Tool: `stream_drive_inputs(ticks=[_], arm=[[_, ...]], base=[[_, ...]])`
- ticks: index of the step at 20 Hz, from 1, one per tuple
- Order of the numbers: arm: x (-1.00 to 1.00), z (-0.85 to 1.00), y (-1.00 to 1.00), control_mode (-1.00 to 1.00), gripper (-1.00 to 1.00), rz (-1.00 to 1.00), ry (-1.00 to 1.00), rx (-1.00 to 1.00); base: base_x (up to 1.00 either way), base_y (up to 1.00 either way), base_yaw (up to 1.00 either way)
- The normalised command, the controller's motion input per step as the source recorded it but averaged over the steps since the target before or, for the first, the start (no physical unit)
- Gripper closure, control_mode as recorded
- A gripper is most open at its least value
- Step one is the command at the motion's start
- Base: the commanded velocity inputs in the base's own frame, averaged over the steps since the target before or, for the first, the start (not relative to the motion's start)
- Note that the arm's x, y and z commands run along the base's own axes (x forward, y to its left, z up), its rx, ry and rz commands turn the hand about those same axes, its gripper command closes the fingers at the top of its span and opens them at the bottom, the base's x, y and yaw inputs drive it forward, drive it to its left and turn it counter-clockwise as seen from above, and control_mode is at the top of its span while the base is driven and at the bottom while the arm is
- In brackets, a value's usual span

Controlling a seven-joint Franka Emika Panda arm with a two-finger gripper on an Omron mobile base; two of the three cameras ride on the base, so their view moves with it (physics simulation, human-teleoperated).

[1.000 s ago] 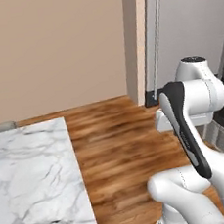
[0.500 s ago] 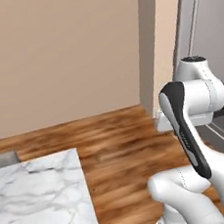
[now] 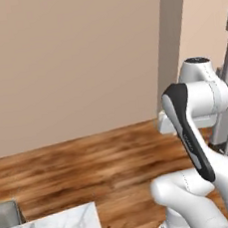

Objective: Retrieve the butter from the fridge and place it on a plate on the dining table. Then retrieve the butter knife by the fridge and place it near the plate.

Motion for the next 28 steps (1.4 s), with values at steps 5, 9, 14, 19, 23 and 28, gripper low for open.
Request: stream_drive_inputs(ticks=[5,9,14,19,23,28], arm=[[0.0,0.0,0.0,1.0,1.0,0.0,0.0,0.0],[0.0,0.0,0.0,1.0,1.0,0.0,0.0,0.0],[0.0,0.0,0.0,1.0,1.0,0.0,0.0,0.0],[0.0,0.0,0.0,1.0,1.0,0.0,0.0,0.0],[0.0,0.0,0.0,1.0,1.0,0.0,0.0,0.0],[0.0,0.0,0.0,1.0,1.0,0.0,0.0,0.0]], base=[[1.0,0.26,0.04],[1.0,0.38,0.07],[0.99,0.45,0.08],[0.92,0.48,0.07],[0.73,0.43,0.21],[0.48,0.54,0.32]])
